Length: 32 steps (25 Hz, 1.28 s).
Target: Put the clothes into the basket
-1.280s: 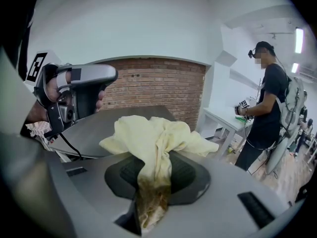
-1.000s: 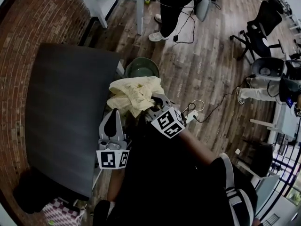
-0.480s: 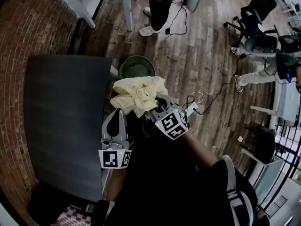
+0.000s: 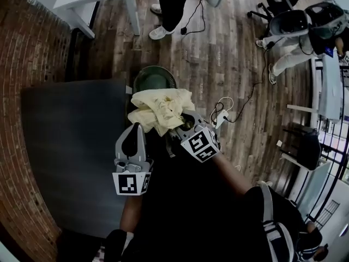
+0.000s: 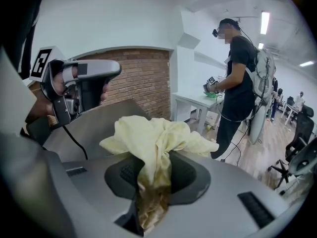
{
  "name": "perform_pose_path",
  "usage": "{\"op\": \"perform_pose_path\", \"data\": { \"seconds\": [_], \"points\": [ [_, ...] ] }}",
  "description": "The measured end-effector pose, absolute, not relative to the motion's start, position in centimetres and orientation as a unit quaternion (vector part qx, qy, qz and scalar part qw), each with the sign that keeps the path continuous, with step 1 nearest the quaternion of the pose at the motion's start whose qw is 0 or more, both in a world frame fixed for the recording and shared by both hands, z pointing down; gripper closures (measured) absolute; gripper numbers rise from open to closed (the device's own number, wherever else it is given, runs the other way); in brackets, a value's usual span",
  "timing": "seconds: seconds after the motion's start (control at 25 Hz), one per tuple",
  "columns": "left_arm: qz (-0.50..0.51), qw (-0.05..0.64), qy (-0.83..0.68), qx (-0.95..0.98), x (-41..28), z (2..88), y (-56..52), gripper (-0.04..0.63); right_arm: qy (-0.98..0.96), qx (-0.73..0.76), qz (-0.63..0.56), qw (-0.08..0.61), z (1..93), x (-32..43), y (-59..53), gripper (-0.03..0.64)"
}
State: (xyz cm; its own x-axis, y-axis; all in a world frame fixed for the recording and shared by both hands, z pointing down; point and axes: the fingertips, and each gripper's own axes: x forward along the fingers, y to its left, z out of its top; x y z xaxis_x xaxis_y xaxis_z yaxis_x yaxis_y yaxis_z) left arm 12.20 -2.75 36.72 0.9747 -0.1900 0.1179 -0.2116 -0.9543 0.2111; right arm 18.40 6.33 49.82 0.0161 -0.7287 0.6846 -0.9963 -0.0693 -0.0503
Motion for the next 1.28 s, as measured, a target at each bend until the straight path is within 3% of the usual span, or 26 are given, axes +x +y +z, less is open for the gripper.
{"op": "perform_pose_path", "data": {
  "seconds": [0.72, 1.28],
  "points": [
    [0.04, 0.118, -0.051, 0.991, 17.2, 37.2, -8.9, 0.591, -0.566, 0.728, 0.334, 0.196, 51.7, 24.3, 1.5, 0.514],
    [0.056, 0.118, -0.118, 0.984, 22.2, 41.9, -9.3, 0.591, -0.555, 0.71, 0.404, 0.158, 62.4, 27.3, 0.6, 0.514]
  ]
}}
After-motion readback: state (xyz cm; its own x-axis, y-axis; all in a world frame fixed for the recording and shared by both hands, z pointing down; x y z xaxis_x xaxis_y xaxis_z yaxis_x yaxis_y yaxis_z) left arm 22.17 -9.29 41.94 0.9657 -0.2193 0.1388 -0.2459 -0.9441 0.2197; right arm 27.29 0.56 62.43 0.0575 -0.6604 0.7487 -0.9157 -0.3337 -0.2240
